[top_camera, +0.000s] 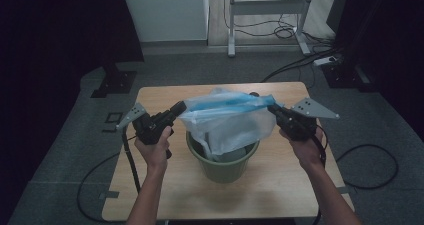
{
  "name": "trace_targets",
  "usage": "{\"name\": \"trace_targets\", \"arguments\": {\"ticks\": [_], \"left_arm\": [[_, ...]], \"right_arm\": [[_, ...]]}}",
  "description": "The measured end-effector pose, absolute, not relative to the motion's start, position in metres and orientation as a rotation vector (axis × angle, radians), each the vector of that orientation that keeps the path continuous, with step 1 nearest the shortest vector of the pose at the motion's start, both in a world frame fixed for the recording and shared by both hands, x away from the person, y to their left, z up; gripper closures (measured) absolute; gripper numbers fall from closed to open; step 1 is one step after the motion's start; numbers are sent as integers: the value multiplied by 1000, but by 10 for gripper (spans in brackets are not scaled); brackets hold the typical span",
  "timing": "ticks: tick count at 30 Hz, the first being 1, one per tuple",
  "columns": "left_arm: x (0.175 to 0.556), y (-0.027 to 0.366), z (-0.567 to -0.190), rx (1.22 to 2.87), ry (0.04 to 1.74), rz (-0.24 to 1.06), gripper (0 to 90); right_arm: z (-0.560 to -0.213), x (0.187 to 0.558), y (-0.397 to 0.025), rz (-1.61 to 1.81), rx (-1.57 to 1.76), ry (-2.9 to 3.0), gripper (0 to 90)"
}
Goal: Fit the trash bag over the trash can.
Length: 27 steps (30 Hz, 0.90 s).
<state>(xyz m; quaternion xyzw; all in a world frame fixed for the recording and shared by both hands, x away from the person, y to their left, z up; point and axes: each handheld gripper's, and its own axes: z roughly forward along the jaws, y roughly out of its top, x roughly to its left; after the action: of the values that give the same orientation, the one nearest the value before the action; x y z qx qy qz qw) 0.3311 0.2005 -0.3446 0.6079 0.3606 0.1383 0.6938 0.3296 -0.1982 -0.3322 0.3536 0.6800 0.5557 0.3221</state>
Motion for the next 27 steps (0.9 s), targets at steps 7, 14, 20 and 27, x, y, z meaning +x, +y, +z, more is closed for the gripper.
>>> {"name": "trace_targets", "arguments": {"ticks": [7,14,20,27], "left_arm": [[299,208,-359,1417,775,286,888],[265,227,-405,1445,801,204,883],[265,234,-434,1457,845,155,881],[269,230,-451,1511,868,113,876]], "right_arm": [[-330,310,-199,1530,882,1781,893],[-373,259,-202,1612,869,1891,893],[-404,239,-201,1642,904,1959,893],[-434,236,-205,1636,968,2018,893]]}}
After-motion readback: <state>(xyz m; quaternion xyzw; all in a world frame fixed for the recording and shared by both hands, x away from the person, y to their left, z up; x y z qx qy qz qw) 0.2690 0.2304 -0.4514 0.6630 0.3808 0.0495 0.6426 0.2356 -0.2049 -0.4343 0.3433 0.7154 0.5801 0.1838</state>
